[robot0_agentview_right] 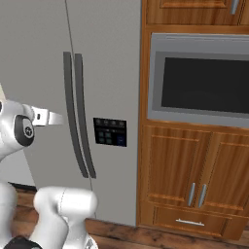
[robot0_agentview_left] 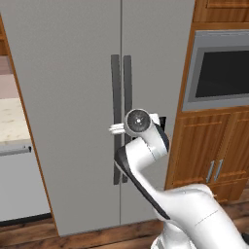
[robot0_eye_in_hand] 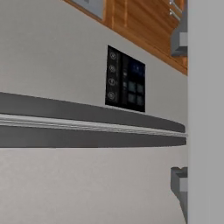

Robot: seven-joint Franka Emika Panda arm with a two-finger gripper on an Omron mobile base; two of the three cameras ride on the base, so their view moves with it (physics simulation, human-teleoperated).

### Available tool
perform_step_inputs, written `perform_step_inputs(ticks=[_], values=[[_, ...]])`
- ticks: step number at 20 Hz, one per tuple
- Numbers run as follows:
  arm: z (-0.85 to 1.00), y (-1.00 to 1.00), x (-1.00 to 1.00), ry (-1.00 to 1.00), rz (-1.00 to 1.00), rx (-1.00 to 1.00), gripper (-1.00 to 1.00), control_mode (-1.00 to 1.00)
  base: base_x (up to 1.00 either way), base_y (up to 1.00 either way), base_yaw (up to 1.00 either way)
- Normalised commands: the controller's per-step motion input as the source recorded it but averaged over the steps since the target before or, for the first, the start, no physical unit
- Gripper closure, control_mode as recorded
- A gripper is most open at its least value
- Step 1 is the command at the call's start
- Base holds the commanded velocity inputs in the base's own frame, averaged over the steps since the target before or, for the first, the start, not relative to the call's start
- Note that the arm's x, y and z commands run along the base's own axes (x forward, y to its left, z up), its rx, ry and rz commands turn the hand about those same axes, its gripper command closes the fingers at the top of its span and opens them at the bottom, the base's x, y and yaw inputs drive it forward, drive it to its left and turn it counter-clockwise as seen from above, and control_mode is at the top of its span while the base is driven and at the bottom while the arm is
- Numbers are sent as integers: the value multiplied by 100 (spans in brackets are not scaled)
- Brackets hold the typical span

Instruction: Place one of the steaks on the plate and the other in the bowl. Then place the bowl in the fridge.

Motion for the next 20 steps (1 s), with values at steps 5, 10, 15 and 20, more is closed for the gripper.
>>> perform_step_inputs(ticks=[5, 10, 15, 20], values=[[-2, 1, 78, 15, 0, 0, -100, -100, 0, 0, 0], [-6, 30, 65, 10, -4, -2, -100, -100, 0, 0, 0], [-11, 36, 56, 5, -6, -4, -100, -100, 0, 0, 0], [-11, 3, 27, 0, -6, -3, -100, -100, 0, 0, 0]])
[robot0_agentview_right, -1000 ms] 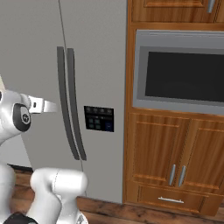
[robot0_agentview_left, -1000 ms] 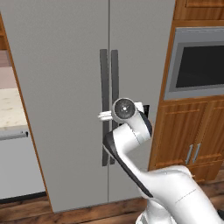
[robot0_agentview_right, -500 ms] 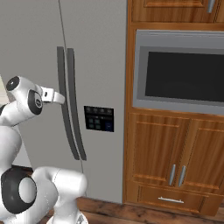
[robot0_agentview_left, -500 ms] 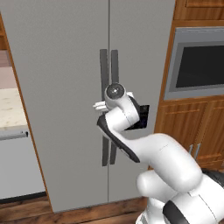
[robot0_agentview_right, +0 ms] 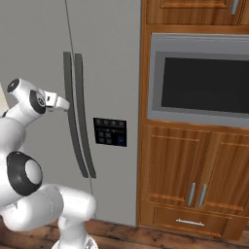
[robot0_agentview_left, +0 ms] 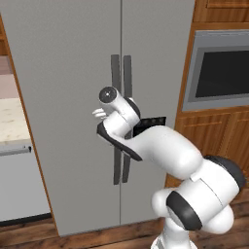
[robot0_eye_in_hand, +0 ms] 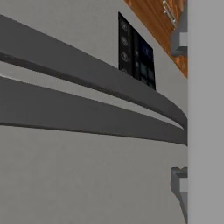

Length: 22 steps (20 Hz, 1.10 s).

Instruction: Place one of the steaks on the plate and the other in the bowl. Then place the bowl in the fridge.

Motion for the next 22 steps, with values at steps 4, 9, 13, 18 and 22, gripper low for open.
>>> perform_step_inputs(ticks=[4, 9, 13, 18, 22], values=[[-14, 0, 33, -2, -4, 0, -100, -100, 0, 0, 0], [-16, 0, 32, -2, -3, 0, -100, -100, 0, 0, 0], [-16, 0, 27, -3, 0, 0, -100, -100, 0, 0, 0], [-17, 0, 32, -2, 0, 0, -100, -100, 0, 0, 0], [-20, -8, 37, 0, 0, 0, -100, -100, 0, 0, 0]])
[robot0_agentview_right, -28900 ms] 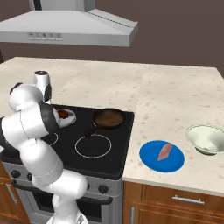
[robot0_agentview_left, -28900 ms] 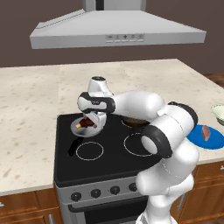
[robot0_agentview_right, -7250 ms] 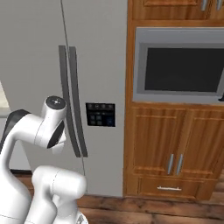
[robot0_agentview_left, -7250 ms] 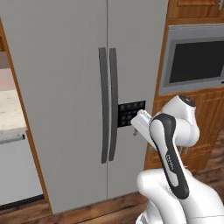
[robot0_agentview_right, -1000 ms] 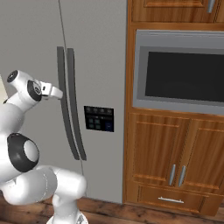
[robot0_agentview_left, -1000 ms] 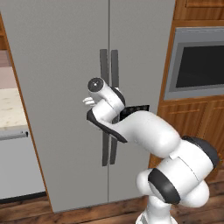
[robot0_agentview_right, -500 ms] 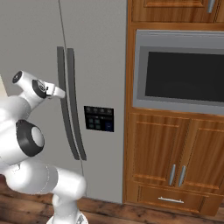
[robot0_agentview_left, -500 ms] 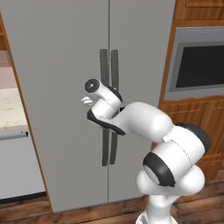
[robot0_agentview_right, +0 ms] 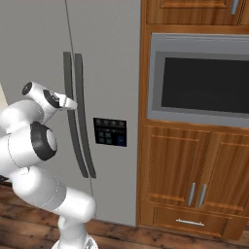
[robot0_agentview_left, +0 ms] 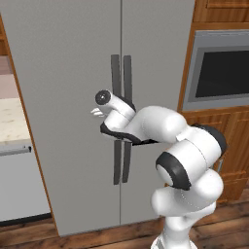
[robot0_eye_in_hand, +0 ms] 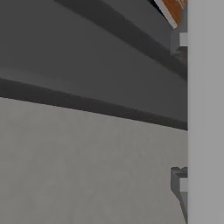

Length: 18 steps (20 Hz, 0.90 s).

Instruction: Place one of the steaks on the plate and the other in the bowl. Then place the bowl in the fridge.

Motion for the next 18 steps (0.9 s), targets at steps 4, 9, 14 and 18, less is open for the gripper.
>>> perform_step_inputs(ticks=[4, 9, 14, 18], values=[[-16, -2, 44, 0, 0, 0, -100, -100, 0, 0, 0], [-19, 0, 50, 0, 0, 0, -100, -100, 0, 0, 0], [-21, 0, 43, 0, 0, 0, -100, -100, 0, 0, 0], [-26, 0, 52, 0, 0, 0, -100, -100, 0, 0, 0]])
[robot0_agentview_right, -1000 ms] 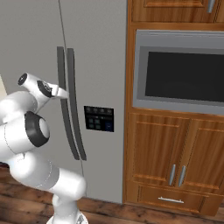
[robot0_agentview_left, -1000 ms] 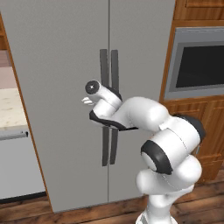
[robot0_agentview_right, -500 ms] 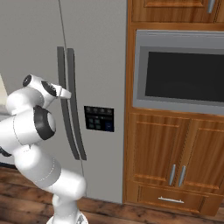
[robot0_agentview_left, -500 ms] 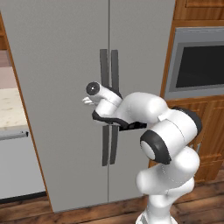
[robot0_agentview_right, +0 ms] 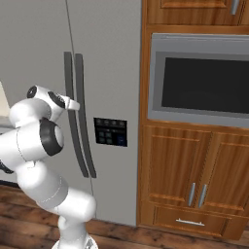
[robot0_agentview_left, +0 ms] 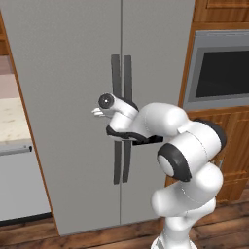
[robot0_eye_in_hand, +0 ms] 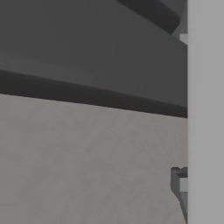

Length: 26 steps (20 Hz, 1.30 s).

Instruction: Place one of the steaks on the plate and the other in the bowl. Then place the bowl in the fridge.

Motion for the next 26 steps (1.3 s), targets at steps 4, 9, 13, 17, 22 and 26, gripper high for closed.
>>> perform_step_inputs(ticks=[4, 9, 13, 17, 22, 26], values=[[-45, -2, 42, -3, 0, 0, -100, -100, 0, 0, 0], [-50, -2, 36, -6, 0, 0, -100, -100, 0, 0, 0], [-36, 0, 48, -1, 0, 0, 100, -100, 0, 0, 0], [-16, 0, 50, 0, 0, 0, 100, -100, 0, 0, 0], [-1, 0, 21, 0, 0, 0, 100, -100, 0, 0, 0], [0, 0, 0, 0, 0, 0, 100, -100, 0, 0, 0]])
